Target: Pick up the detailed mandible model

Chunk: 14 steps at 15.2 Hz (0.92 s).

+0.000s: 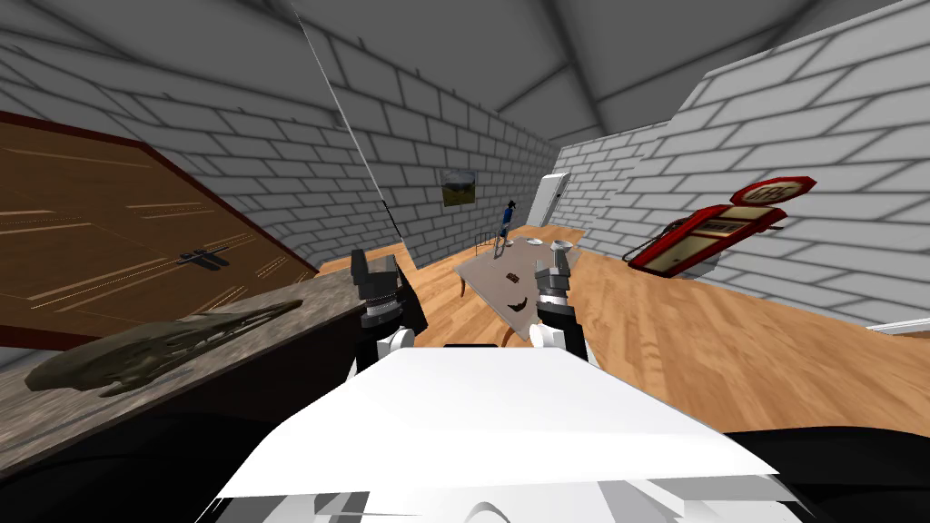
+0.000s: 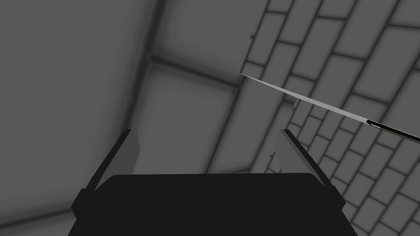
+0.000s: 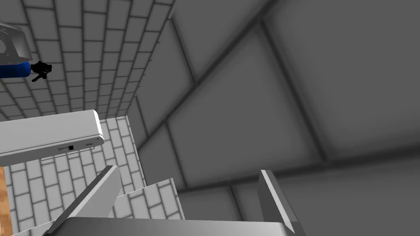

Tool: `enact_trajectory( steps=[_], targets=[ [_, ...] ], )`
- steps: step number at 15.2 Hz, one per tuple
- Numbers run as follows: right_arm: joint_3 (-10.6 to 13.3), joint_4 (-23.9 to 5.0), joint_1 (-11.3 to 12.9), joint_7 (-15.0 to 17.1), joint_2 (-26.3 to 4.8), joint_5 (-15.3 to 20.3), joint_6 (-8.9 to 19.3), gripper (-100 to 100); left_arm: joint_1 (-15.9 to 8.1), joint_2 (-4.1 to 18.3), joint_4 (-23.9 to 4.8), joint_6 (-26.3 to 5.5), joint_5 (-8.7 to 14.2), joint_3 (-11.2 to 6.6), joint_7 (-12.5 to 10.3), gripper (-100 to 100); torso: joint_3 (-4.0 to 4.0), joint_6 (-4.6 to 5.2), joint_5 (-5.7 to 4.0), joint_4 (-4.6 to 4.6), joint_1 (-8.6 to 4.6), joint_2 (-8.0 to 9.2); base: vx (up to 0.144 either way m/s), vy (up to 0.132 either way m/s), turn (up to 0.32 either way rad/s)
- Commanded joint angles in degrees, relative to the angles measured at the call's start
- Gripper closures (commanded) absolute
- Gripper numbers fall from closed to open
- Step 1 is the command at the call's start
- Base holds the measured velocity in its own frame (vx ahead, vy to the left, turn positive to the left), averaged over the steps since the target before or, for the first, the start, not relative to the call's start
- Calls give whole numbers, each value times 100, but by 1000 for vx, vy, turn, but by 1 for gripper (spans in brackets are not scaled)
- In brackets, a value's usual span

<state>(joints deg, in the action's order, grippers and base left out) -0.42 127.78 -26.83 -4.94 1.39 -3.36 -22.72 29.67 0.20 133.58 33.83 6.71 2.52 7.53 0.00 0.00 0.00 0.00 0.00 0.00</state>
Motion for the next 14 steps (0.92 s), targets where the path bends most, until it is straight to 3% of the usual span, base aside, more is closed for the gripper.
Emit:
enact_trajectory(
  steps=[1,6,9,14],
  targets=[
    [-31,-63,4,48,-226,-49,35,-100,0,0,0,0,0,0,0,0,0,0,0,0,0,0,6,5,17],
    [-164,-324,18,247,-687,-258,178,-100,0,0,0,0,0,0,0,0,-8,-1,0,-3,1,-15,31,13,34],
    [-387,-764,48,579,-1069,-605,422,-100,0,0,0,0,0,0,0,0,-13,-1,0,-5,4,-23,59,25,66],
    [-573,-1187,76,860,-1284,-897,631,-100,0,0,0,0,0,0,0,0,-15,-2,1,-6,8,-26,56,27,53]
  ],
)
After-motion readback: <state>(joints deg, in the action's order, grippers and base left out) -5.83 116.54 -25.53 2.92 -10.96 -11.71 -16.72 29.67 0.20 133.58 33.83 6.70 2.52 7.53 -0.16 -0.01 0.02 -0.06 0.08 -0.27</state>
